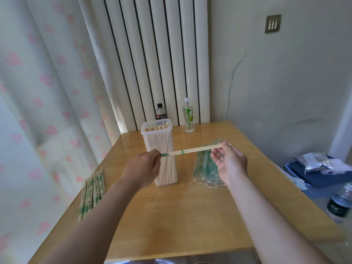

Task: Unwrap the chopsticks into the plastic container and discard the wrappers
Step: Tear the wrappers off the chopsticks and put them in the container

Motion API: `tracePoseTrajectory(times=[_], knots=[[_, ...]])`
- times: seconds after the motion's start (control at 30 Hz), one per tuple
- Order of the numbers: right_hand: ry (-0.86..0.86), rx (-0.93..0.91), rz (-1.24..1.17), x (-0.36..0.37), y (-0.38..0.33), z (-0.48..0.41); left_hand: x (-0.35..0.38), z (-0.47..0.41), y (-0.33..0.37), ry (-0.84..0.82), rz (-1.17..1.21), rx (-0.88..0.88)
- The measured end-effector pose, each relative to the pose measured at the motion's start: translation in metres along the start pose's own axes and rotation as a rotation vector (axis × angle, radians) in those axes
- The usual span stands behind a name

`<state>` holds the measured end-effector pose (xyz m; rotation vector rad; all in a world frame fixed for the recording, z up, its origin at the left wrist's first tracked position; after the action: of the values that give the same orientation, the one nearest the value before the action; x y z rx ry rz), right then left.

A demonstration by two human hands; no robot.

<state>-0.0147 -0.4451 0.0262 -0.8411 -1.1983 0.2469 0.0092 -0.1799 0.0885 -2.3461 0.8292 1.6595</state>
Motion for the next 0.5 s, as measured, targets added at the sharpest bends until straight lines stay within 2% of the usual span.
tracePoseTrajectory(times=[0.1,0.27,0.5], knots=[[0.082,-0.054,-0.015,-0.011,-0.007,-0.002,-0.021,0.002,-0.019,0.097,0.076,-0.143],[0.073,-0.096,0.072,-0.007,-0.010,-0.001,-0.047,0.005,-0.036,0.284,0.412,-0.334],[-0.051,-0.235,0.192,0.057,-0.039,0.008,-0.061,-0.002,-0.022,0.335,0.560,-0.340]])
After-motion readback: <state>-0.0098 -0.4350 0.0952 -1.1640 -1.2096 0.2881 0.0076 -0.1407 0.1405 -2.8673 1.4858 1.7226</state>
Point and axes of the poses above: each hand's wrist, its own z-axis away from the middle knuckle, its own x-axis out of the palm, y = z × x, the point moved 7 cm from there along -z, towards the middle knuckle, and after that the axes turned 7 degrees about -y, right-handed, at the moved point
